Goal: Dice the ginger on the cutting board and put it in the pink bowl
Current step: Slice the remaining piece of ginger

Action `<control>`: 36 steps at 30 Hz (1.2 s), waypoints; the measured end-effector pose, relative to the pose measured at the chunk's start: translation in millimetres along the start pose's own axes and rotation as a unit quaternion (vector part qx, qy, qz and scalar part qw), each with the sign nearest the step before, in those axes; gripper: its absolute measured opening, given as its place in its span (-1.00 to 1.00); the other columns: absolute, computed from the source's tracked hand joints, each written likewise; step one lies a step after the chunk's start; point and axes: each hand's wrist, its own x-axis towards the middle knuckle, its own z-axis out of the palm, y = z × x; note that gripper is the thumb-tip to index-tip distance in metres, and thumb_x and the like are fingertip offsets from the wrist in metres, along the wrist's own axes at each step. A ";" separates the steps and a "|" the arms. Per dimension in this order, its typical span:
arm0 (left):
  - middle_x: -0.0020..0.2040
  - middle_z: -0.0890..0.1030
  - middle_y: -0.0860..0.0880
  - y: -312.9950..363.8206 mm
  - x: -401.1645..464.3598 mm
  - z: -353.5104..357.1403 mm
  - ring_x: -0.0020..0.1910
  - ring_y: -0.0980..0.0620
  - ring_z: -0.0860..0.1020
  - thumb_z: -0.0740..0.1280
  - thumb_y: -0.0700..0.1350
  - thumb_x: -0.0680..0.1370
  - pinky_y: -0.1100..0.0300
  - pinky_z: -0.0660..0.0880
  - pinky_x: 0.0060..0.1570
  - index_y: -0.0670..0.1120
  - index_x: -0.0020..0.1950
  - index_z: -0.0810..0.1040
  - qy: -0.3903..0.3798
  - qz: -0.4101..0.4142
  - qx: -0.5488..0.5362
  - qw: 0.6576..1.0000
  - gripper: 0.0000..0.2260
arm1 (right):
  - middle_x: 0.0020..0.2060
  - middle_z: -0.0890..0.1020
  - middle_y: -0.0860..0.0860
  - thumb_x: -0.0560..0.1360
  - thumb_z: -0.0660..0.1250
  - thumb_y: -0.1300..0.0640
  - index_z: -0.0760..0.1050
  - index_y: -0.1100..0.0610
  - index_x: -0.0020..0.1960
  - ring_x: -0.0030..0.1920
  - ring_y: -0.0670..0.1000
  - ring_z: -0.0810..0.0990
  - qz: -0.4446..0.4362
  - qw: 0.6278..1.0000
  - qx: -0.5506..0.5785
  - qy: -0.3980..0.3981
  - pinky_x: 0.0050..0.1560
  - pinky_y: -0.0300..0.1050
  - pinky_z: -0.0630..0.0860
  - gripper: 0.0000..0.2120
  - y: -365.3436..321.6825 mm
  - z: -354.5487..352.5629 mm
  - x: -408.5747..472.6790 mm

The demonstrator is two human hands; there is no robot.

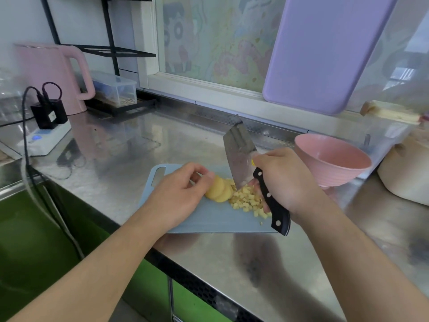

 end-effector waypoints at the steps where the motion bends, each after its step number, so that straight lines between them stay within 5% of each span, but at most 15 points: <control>1: -0.01 0.61 0.21 -0.2 -0.9 0.8 -0.10 0.19 0.56 0.33 0.32 0.56 0.09 0.55 0.03 0.23 0.14 0.56 -0.006 0.008 0.017 1.000 -0.75 | -0.44 0.45 0.25 0.59 0.20 0.25 0.44 0.27 -0.28 -0.64 0.06 0.31 -0.002 1.000 -0.001 0.004 -0.58 -0.18 0.37 -0.73 1.2 -1.0 1.4; 5: 0.08 0.49 0.26 -2.1 -2.6 4.0 -0.12 0.23 0.49 0.49 0.31 0.44 0.28 0.39 -0.14 0.24 0.23 0.51 -0.018 0.047 0.101 0.994 -0.58 | -0.47 0.48 0.25 0.58 0.21 0.23 0.41 0.48 -0.20 -0.63 0.07 0.33 0.001 1.000 0.004 0.019 -0.55 -0.14 0.37 -0.68 5.5 -2.7 6.0; 9: 0.15 0.41 0.32 -2.4 -1.9 3.7 -0.08 0.24 0.50 0.55 0.30 0.39 0.30 0.41 -0.11 0.27 0.27 0.47 -0.018 0.068 0.118 0.991 -0.49 | -0.46 0.46 0.24 0.60 0.20 0.25 0.43 0.44 -0.23 -0.66 0.07 0.32 0.014 0.999 0.032 0.018 -0.59 -0.17 0.38 -0.70 6.0 -5.8 6.9; 12: 0.26 0.36 0.38 5.1 3.9 2.9 0.01 0.23 0.47 0.53 0.32 0.41 0.23 0.44 -0.01 0.30 0.41 0.39 -0.059 0.096 0.167 0.980 -0.38 | -0.44 0.46 0.26 0.56 0.20 0.22 0.39 0.53 -0.14 -0.54 0.10 0.33 0.004 0.999 0.019 0.035 -0.42 -0.03 0.40 -0.68 7.3 -6.3 11.2; 17: 0.31 0.47 0.27 11.1 17.1 4.8 0.06 0.19 0.43 0.40 0.22 0.57 0.29 0.35 0.02 0.23 0.48 0.43 -0.082 0.122 0.232 0.962 -0.52 | -0.32 0.55 0.47 0.53 0.20 0.21 0.40 0.52 -0.17 -0.48 0.11 0.35 -0.014 0.999 0.005 0.049 -0.35 0.14 0.40 -0.68 6.8 -7.3 12.8; 20: 0.14 0.52 0.27 4.8 17.3 7.1 -0.03 0.15 0.44 0.28 0.18 0.65 0.31 0.33 -0.07 0.18 0.48 0.46 -0.053 0.131 0.235 0.962 -0.61 | -0.33 0.53 0.45 0.52 0.21 0.18 0.42 0.52 -0.14 -0.45 0.11 0.35 -0.016 0.999 0.001 0.050 -0.35 0.28 0.49 -0.66 7.0 -7.3 14.6; 25: -0.24 0.53 0.09 2.5 16.2 12.7 -0.28 0.14 0.52 0.19 0.10 0.70 0.12 0.38 -0.33 0.10 0.37 0.43 0.029 0.104 0.216 0.971 -0.74 | -0.46 0.54 0.26 0.57 0.20 0.23 0.43 0.44 -0.26 -0.59 0.08 0.35 -0.013 0.999 0.004 0.037 -0.40 -0.02 0.41 -0.68 11.5 -5.9 16.4; 27: -0.18 0.52 0.10 5.9 13.7 13.9 -0.26 0.11 0.51 0.20 0.08 0.69 0.13 0.34 -0.33 0.10 0.35 0.42 0.043 0.104 0.227 0.967 -0.76 | -0.46 0.53 0.24 0.57 0.20 0.22 0.41 0.46 -0.24 -0.57 0.09 0.34 -0.017 0.999 0.002 0.039 -0.35 0.03 0.40 -0.68 12.5 -4.9 17.2; 31: 0.18 0.55 0.07 9.8 10.5 9.8 0.02 0.00 0.57 0.27 0.08 0.65 0.02 0.55 -0.03 0.07 0.31 0.47 0.081 0.101 0.238 0.962 -0.75 | -0.45 0.52 0.23 0.58 0.21 0.19 0.43 0.52 -0.13 -0.53 0.09 0.35 -0.017 0.999 -0.001 0.037 -0.35 0.06 0.43 -0.65 12.8 -4.3 16.7; 36: 0.14 0.59 0.08 15.6 9.9 7.5 -0.03 0.04 0.52 0.31 0.09 0.63 0.10 0.42 -0.14 0.13 0.31 0.47 0.094 0.066 0.251 0.961 -0.74 | -0.43 0.46 0.23 0.60 0.20 0.21 0.44 0.54 -0.11 -0.55 0.08 0.34 -0.021 0.999 0.013 0.028 -0.45 -0.02 0.40 -0.66 12.4 -2.4 14.5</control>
